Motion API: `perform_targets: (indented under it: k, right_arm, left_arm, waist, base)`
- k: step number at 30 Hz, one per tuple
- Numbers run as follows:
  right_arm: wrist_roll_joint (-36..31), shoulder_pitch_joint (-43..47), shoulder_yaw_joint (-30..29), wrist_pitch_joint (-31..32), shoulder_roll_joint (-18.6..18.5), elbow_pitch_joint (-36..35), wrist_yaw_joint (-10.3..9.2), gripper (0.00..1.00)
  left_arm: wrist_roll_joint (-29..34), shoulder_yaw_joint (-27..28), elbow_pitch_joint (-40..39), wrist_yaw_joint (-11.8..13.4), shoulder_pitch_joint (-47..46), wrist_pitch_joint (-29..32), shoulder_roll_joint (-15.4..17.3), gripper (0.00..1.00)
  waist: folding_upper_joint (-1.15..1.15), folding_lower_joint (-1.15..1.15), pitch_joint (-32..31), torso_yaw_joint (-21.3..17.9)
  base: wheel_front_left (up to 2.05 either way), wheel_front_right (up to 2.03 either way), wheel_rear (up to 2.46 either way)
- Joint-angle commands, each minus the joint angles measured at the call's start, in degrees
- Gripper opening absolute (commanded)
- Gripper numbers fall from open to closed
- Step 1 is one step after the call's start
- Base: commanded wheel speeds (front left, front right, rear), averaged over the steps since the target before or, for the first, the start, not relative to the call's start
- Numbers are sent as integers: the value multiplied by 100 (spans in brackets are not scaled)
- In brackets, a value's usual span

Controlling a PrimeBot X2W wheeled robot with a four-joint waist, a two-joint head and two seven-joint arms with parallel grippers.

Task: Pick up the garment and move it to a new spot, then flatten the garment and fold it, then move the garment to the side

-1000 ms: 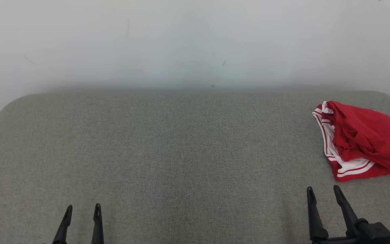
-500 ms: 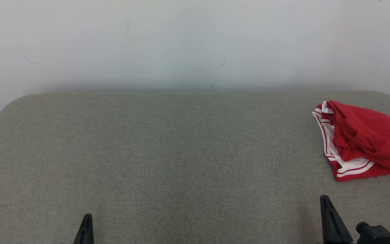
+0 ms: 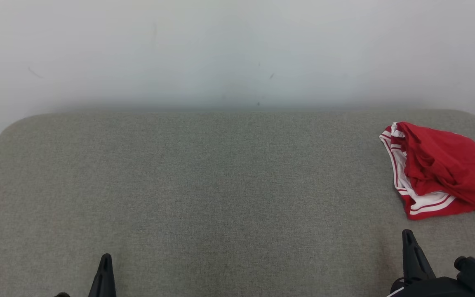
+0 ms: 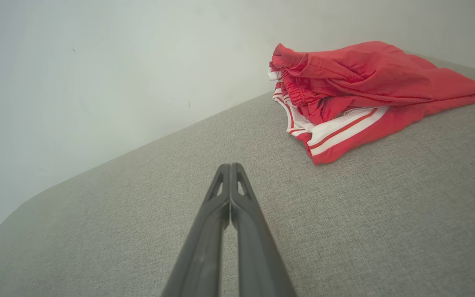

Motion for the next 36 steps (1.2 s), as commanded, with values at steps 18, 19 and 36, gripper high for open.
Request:
perform_targets:
  k: [18, 19, 36]
  right_arm:
    - [1664, -607, -363, 688, -40, 253, -3, 0]
    - [1745, -624, -379, 725, -41, 270, -4, 0]
    - [2963, -953, -613, 1236, -71, 521, -5, 0]
  left_arm:
    - [-1791, -153, 45, 2, -468, 141, 26, 0]
    - [-1878, -160, 51, 2, -482, 149, 26, 0]
    - [-3156, -271, 138, 3, -699, 251, 30, 0]
  waist:
    - [0, 0, 16, -22]
    - [0, 0, 17, -23]
    - [0, 0, 33, -43]
  base:
    - [0, 0, 0]
    - [0, 0, 0]
    - [0, 0, 0]
